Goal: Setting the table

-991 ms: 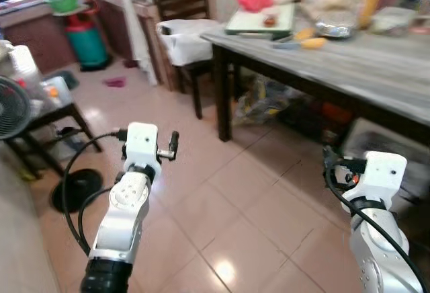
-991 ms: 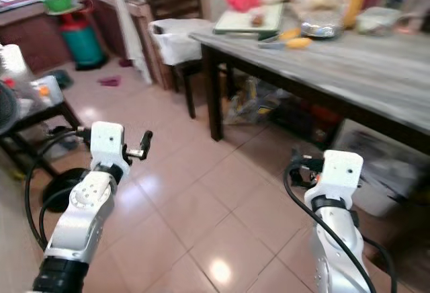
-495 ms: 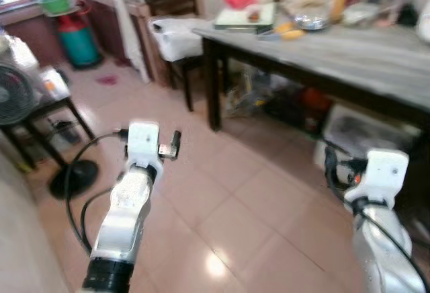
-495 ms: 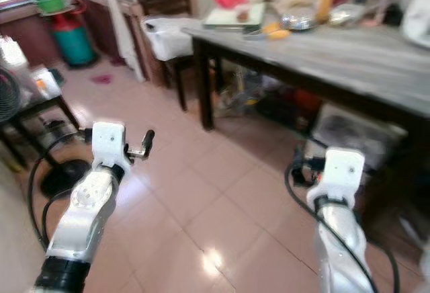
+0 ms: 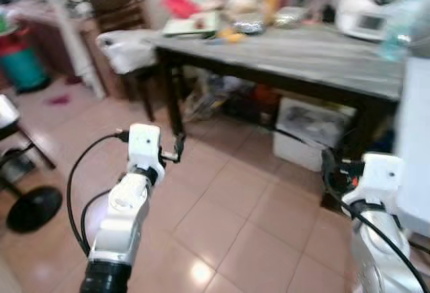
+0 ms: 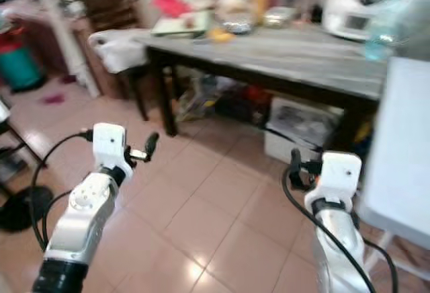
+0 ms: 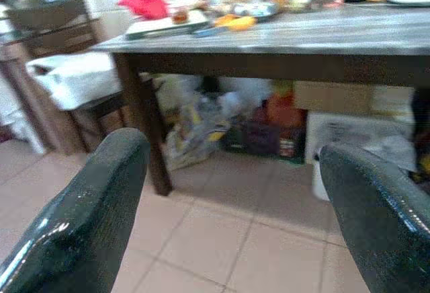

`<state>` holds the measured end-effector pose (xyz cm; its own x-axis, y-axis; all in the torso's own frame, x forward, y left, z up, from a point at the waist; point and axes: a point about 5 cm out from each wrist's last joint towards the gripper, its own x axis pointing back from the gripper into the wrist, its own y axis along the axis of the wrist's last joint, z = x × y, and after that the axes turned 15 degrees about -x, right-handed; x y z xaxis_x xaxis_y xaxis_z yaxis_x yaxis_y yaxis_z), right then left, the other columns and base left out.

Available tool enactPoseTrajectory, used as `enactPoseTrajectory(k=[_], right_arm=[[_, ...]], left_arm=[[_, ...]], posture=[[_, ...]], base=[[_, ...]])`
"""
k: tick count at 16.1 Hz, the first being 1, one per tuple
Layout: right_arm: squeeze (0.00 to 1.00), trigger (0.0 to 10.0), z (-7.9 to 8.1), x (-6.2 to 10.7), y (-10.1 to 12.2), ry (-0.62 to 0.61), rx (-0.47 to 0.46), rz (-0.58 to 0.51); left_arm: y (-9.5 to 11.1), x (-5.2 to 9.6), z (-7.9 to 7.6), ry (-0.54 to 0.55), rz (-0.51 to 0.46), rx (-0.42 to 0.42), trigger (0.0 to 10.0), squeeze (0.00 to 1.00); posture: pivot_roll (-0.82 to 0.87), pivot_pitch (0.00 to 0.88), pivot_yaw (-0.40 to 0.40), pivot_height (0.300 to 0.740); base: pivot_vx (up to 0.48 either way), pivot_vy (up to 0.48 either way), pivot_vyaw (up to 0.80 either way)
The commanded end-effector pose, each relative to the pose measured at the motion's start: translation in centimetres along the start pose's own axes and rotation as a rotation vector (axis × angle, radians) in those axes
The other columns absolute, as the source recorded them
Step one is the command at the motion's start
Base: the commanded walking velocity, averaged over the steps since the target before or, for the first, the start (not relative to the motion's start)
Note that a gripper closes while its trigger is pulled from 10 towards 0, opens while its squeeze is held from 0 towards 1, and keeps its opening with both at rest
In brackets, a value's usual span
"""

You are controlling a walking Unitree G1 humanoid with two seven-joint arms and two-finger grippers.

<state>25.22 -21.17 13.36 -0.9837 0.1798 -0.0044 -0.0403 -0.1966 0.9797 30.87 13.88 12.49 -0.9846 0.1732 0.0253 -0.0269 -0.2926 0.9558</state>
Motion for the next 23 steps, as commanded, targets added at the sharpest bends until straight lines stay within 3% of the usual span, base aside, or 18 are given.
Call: enactPoseTrajectory(k=[1,13,16,19,20,21,23], right_arm=[[0.0,10.0,0.2,0.2,0.1,0.003,-0.004,-0.003],[0.0,10.0,0.6,0.2,0.7,0.018,0.018,-0.025],[0.0,10.0,1.0,0.1,1.4,0.037,0.035,-0.05],[0.0,10.0,1.0,0.3,1.7,0.047,0.055,-0.069],[0.0,3.7,1.0,0.5,1.9,0.051,0.047,-0.094],[0.0,0.0,1.1,0.6,2.2,0.054,0.03,-0.112],[0.0,0.0,1.0,0.8,2.1,0.056,0.035,-0.107]], left_arm=[[0.6,-0.1,-0.1,-0.014,-0.024,-0.002,10.0,0.0],[1.2,0.0,-0.2,-0.014,-0.06,0.03,10.0,0.0],[1.4,0.2,0.7,0.063,-0.062,0.02,10.0,0.0],[0.8,0.7,1.0,0.068,-0.059,0.042,10.0,0.0],[1.0,0.8,1.1,0.082,-0.08,0.052,1.1,0.0],[1.1,0.8,1.0,0.074,-0.085,0.083,0.0,0.0],[1.2,0.7,1.0,0.078,-0.088,0.074,0.0,0.0]], posture=[[-0.06,0.029,0.069,0.74],[-0.06,0.041,0.065,0.74],[-0.06,0.042,0.058,0.74],[-0.07,0.042,0.049,0.74],[-0.07,0.043,0.048,0.74],[-0.07,0.046,0.046,0.74],[-0.07,0.045,0.049,0.74]], base=[[0.0,0.0,-0.76],[0.0,0.0,-0.77],[0.0,0.0,-0.76],[0.0,0.0,-0.5],[0.0,0.0,0.0],[0.0,0.0,0.0],[0.0,0.0,0.0]])
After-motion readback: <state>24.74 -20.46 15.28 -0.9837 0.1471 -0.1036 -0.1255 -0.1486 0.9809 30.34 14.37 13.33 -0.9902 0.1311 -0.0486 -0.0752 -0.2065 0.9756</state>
